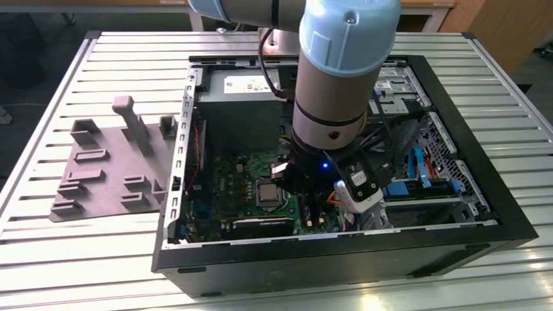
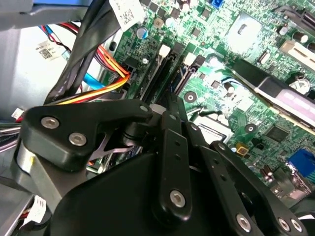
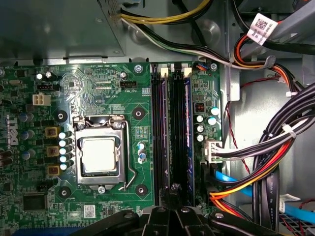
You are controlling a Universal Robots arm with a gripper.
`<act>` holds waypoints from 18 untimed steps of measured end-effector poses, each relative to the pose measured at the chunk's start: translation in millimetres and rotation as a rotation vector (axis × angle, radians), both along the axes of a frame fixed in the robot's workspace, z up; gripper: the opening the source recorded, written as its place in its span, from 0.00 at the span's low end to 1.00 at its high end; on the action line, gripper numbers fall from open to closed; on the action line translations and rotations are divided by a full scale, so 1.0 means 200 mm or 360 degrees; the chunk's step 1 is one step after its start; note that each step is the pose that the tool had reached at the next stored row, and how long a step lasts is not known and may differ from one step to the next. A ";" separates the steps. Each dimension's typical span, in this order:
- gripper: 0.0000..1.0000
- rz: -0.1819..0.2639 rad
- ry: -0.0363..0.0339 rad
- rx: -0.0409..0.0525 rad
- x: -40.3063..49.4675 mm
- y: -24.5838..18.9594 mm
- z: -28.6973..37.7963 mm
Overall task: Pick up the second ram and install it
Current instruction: 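Press down the second ram until it locks into place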
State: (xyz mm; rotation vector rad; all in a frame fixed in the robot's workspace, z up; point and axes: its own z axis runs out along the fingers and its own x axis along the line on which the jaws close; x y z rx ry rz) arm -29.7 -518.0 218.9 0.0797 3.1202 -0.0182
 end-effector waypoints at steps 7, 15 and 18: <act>0.11 0.0000 0.0000 0.0000 0.000 -0.001 -0.010; 0.11 0.0000 -0.0002 0.0006 0.001 0.002 0.004; 0.11 0.0000 0.0000 0.0001 0.000 0.000 0.063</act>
